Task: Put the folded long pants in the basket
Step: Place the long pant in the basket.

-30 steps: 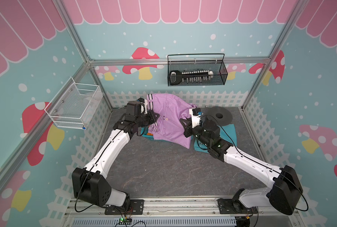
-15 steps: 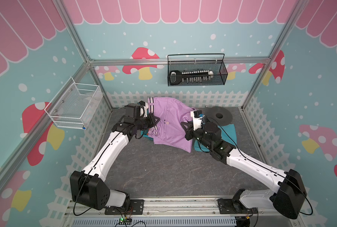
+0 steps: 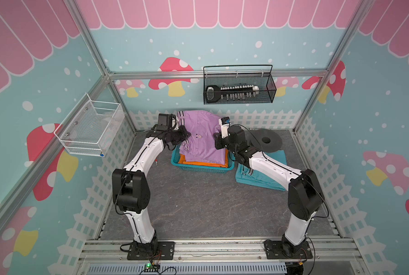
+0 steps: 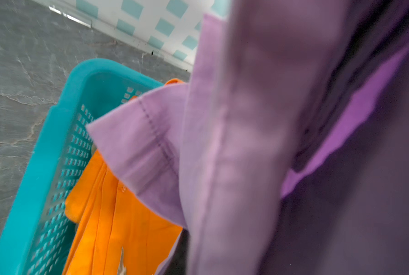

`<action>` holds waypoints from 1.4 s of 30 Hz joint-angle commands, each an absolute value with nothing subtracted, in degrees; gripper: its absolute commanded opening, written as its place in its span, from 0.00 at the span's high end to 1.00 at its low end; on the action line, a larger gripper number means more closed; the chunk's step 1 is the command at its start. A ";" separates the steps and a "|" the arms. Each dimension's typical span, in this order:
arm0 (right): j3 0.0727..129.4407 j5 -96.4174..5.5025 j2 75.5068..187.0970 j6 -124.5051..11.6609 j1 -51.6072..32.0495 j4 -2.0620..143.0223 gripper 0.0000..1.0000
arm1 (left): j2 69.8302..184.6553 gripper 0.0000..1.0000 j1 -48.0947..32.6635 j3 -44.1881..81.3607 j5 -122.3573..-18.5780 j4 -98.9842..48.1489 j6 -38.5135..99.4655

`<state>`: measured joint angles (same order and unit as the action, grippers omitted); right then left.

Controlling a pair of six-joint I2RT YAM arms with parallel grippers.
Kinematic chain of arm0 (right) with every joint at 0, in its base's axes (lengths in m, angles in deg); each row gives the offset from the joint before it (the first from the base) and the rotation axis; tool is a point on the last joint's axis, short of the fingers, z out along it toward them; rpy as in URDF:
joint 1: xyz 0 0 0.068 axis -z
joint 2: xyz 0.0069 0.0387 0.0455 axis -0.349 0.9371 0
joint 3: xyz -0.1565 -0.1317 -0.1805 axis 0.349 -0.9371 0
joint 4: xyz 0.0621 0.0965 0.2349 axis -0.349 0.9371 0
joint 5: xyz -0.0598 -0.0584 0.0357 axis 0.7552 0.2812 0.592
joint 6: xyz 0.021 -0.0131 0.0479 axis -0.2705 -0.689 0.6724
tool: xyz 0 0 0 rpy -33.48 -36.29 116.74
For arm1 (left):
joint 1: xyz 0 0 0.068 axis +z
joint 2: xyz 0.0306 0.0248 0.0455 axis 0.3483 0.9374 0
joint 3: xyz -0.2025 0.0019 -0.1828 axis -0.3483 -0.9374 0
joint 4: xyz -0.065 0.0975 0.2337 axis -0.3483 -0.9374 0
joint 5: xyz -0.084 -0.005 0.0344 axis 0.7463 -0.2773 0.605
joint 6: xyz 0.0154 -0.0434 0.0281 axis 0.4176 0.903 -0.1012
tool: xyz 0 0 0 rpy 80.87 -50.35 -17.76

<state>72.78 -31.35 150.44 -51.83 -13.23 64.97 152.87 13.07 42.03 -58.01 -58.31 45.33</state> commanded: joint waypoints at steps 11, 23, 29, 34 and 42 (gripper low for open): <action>76.00 -35.75 163.43 -50.34 -9.33 69.40 1.00 | 166.33 1.00 14.06 52.25 -59.87 -63.39 44.27; 69.12 -35.83 147.79 -48.91 -10.09 70.33 1.00 | 144.95 1.00 10.80 44.74 -67.19 -63.53 46.45; 71.14 -35.74 152.16 -48.35 -10.12 73.51 1.00 | 147.88 1.00 10.94 44.57 -68.08 -64.70 45.57; 73.17 -33.73 160.13 -48.32 -10.05 73.50 1.00 | 158.32 1.00 11.47 48.42 -68.46 -65.23 44.98; 76.86 -32.78 167.99 -49.02 -9.46 76.53 1.00 | 169.35 1.00 11.94 52.10 -67.85 -66.76 44.81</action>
<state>76.86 -33.49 164.87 -48.94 -9.93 70.41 169.50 11.59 49.95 -65.03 -66.50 44.74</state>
